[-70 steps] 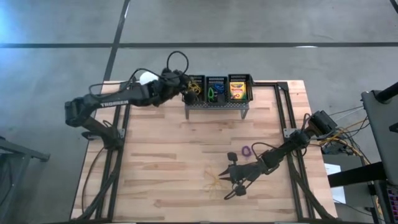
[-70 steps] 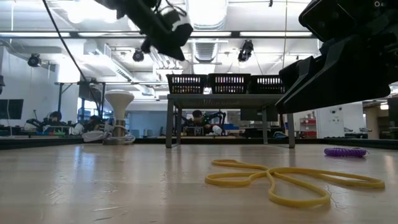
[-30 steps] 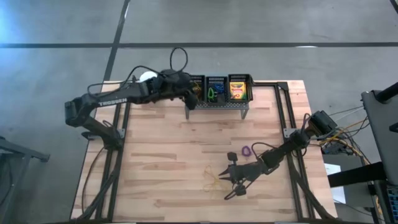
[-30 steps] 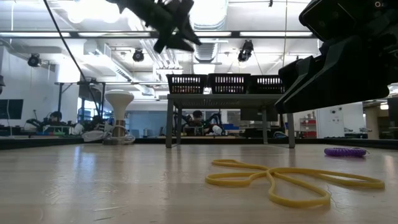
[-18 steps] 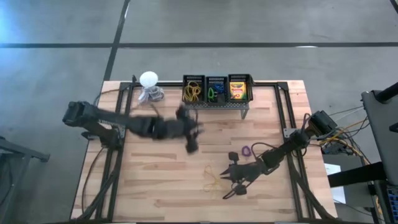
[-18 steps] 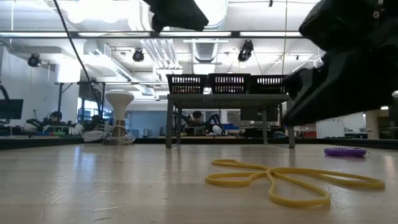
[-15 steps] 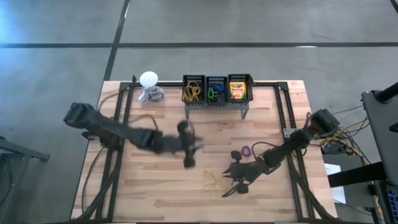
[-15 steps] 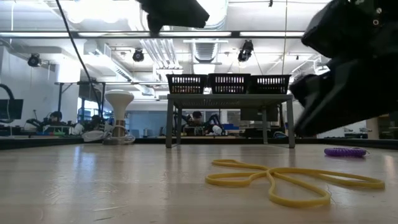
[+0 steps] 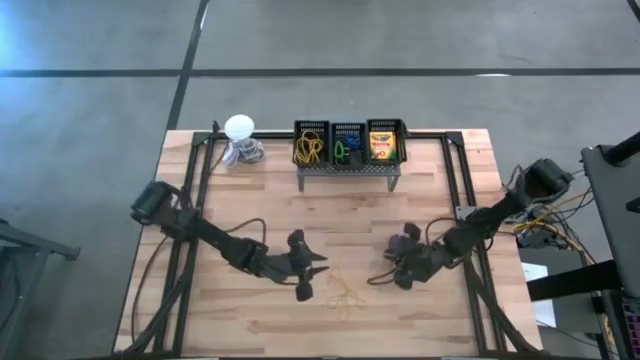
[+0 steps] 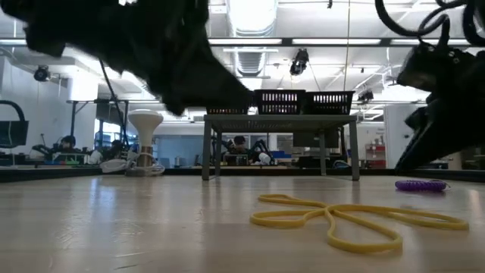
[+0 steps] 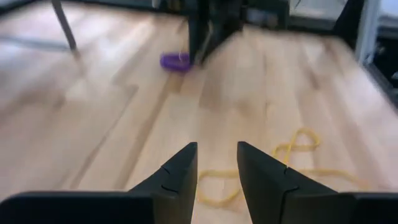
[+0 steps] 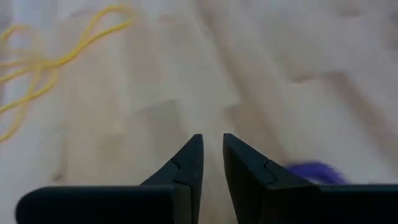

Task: Pick & Place Office Desk Supplies
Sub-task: Put the violet keychain into the middle black bin on the shelf

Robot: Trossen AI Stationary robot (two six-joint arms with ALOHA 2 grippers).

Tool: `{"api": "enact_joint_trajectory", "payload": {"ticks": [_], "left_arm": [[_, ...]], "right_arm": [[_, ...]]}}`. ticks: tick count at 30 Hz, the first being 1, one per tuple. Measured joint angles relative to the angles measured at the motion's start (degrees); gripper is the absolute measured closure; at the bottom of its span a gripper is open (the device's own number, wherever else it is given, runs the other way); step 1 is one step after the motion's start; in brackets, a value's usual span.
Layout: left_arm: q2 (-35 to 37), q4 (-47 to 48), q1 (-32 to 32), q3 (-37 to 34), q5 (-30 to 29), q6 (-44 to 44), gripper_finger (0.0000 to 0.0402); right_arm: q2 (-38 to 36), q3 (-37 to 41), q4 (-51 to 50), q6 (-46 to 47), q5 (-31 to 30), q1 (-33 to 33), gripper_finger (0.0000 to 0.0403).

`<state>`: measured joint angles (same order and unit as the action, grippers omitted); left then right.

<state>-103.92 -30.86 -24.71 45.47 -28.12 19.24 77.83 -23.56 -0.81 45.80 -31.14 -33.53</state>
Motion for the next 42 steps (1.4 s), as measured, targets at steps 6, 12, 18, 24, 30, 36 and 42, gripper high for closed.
{"api": "enact_joint_trajectory", "payload": {"ticks": [6, 12, 18, 24, 30, 36, 42], "left_arm": [[-5.9, -0.1, -0.1, 0.6, 0.4, 4.6, 0.0284], [-7.4, 0.4, 0.2, 0.2, 0.1, 5.1, 0.0284], [-7.7, 0.4, 0.2, 0.1, -0.3, 5.0, 0.0284], [-7.7, 0.9, 0.3, 0.1, -0.5, 5.0, 0.0284], [-7.7, 1.1, 0.3, 0.0, -0.5, 4.8, 0.0284], [-7.7, 1.6, 0.3, -0.1, -0.5, 4.8, 0.0284], [-7.7, 1.7, 0.3, -0.1, -0.4, 4.8, 0.0284]], "right_arm": [[-6.9, 6.4, 2.4, 4.4, -5.1, -0.8, 0.0332], [-8.2, 13.4, 9.7, 4.6, -5.1, -1.0, 0.0278], [-6.6, 14.8, 11.4, 0.2, -4.9, -1.5, 0.0245], [-3.9, 16.0, 16.2, -5.4, -5.3, -1.8, 0.0251], [-0.5, 18.3, 22.6, -7.1, -5.4, -1.8, 0.027], [1.8, 22.1, 33.3, -9.3, -4.9, -1.8, 0.0297], [2.1, 23.2, 38.2, -11.1, -4.1, -1.7, 0.0347]]}}
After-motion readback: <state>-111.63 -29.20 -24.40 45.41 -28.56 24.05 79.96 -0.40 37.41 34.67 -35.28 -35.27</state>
